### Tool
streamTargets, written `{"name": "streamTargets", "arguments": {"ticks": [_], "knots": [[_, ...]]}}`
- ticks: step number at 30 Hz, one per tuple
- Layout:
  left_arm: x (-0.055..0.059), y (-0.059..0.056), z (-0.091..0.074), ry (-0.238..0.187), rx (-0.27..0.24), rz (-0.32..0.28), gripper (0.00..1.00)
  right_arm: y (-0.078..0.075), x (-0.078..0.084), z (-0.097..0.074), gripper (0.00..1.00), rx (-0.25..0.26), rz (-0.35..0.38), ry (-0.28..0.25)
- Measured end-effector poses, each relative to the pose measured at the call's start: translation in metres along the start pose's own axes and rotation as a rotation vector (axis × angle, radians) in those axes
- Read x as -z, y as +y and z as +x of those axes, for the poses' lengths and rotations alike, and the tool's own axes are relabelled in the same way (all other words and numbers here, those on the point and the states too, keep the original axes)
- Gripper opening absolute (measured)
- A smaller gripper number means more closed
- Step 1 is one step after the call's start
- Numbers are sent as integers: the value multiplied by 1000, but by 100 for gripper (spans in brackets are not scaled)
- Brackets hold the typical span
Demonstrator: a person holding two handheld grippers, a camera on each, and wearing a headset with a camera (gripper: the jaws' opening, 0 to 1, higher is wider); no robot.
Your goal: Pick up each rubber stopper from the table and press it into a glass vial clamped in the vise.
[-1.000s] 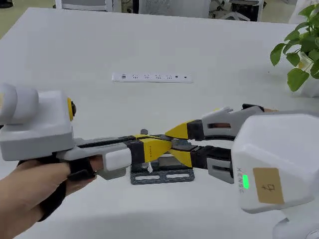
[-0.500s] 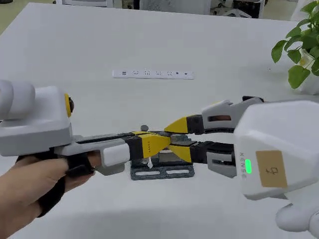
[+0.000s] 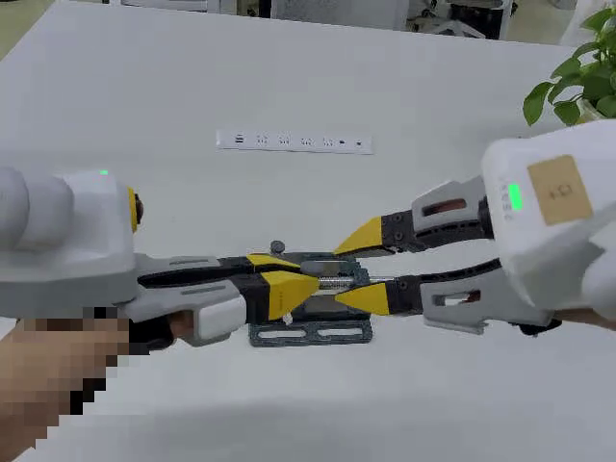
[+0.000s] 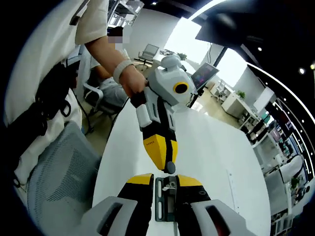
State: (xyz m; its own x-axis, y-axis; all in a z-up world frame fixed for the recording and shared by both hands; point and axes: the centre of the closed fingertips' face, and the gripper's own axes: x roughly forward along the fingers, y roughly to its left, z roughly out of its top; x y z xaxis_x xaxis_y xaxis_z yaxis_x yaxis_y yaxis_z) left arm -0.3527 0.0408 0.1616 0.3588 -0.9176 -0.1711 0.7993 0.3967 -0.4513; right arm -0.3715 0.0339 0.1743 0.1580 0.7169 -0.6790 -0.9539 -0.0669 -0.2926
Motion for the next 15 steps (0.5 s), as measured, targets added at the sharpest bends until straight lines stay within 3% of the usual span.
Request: {"name": "streamTargets", "arguments": {"ticks": [3, 15], "knots": [[6, -1, 1, 34, -1, 60, 4, 4, 1, 0, 14, -57, 68, -4], [27, -13, 9, 161, 19, 290, 4, 19, 13, 13, 15, -187, 93, 59]]}}
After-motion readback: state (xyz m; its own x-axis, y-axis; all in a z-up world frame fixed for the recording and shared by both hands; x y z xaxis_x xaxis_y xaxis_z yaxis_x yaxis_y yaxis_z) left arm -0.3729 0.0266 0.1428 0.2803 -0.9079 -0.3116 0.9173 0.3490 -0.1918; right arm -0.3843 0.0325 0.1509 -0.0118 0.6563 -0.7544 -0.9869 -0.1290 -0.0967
